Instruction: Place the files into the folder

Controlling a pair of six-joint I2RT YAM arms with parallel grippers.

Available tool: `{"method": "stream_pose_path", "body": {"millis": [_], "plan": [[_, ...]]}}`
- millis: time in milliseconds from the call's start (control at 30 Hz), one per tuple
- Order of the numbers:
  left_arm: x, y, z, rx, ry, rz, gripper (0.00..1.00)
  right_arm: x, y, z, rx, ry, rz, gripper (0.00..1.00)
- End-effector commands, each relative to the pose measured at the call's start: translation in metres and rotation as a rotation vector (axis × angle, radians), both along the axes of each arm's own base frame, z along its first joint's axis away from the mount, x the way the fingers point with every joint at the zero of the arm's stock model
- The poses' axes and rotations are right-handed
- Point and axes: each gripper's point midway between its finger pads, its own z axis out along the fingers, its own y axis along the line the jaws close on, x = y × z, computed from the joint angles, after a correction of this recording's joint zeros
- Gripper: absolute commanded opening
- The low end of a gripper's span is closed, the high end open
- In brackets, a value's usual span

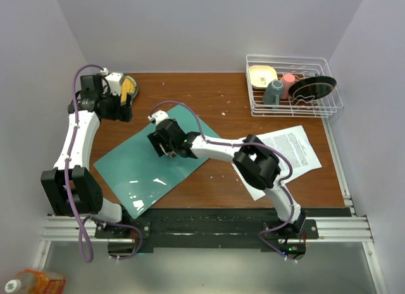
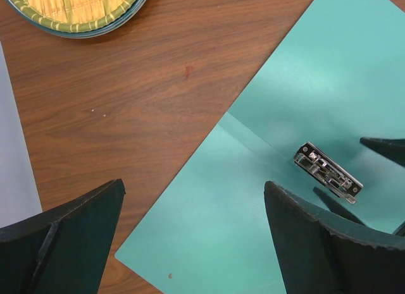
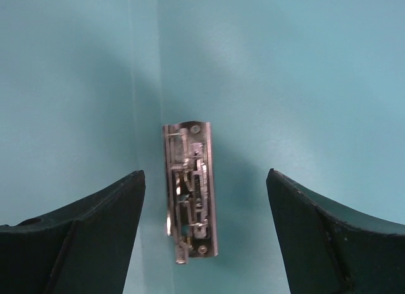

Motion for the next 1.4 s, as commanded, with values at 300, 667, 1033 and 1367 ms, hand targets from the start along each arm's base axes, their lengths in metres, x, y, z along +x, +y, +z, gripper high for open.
{"method": "stream_pose_path", "body": {"millis": [300, 667, 1033, 1367], "plan": [[0.001, -0.004, 0.030, -0.014, -0.097, -0.020, 0.98, -0.021, -0.016, -0.044, -0.101, 0.060, -0.059, 0.48], [-0.001, -0.009, 0.035, -0.024, -0.107, -0.045, 0.98, -0.028, -0.069, -0.060, -0.152, 0.141, -0.405, 0.00], [-0.001, -0.013, 0.032, -0.046, -0.103, -0.066, 0.98, -0.075, -0.122, -0.070, -0.121, 0.257, -0.574, 0.00], [-0.006, -0.015, 0.034, -0.042, -0.112, -0.077, 0.98, -0.057, -0.073, -0.022, 0.013, 0.219, -0.456, 0.64]]}}
